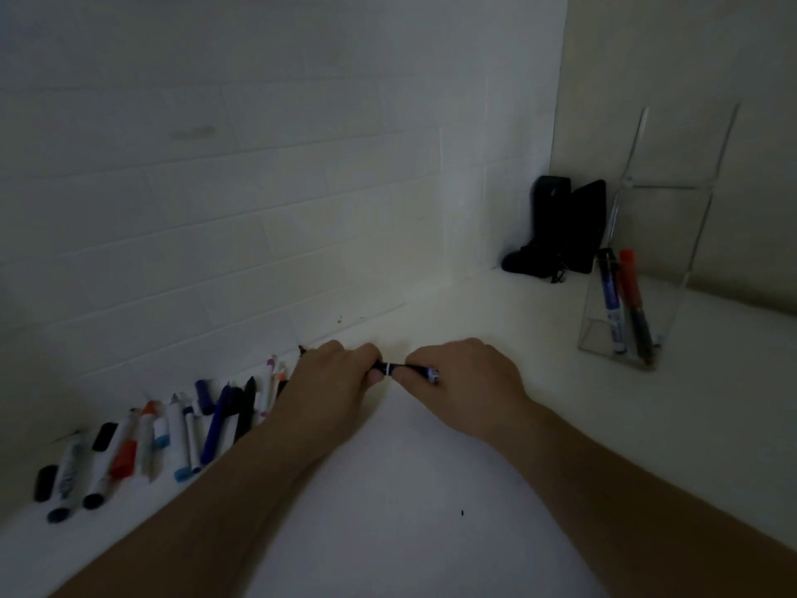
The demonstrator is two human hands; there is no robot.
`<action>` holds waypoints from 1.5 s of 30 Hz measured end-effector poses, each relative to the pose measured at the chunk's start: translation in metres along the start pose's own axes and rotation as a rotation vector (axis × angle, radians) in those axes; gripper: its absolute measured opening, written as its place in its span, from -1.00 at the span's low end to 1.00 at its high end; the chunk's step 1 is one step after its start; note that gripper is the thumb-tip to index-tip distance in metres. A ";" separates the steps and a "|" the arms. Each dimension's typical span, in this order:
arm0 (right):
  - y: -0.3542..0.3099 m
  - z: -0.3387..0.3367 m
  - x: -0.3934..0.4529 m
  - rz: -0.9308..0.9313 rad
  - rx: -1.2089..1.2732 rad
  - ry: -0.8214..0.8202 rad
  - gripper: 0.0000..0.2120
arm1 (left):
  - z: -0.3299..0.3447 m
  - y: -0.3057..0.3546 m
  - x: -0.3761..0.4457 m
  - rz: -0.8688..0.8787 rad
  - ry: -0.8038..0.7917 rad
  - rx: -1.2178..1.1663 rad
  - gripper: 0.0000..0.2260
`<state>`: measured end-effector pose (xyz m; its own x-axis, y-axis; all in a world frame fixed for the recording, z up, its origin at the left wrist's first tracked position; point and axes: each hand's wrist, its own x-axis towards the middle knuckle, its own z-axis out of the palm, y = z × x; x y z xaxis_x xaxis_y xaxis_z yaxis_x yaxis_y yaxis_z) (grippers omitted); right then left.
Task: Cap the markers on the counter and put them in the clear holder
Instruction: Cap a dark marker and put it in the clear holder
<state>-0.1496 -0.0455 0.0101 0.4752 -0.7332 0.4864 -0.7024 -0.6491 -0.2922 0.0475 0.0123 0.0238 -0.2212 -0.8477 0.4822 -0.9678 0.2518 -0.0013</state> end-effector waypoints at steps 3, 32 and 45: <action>-0.001 -0.001 0.000 -0.013 0.045 0.028 -0.50 | 0.001 0.002 0.002 0.003 0.136 0.044 -0.69; -0.002 -0.058 0.029 -0.232 -0.115 -0.085 -0.71 | -0.004 0.008 0.002 -0.078 0.220 -0.220 -0.66; 0.103 -0.186 -0.002 0.326 -0.116 0.485 -0.75 | 0.023 0.044 -0.010 0.461 0.195 -0.228 -0.83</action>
<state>-0.3216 -0.0734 0.1322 -0.0523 -0.6967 0.7154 -0.8375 -0.3596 -0.4114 0.0047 0.0214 -0.0010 -0.5689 -0.5283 0.6303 -0.7201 0.6901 -0.0716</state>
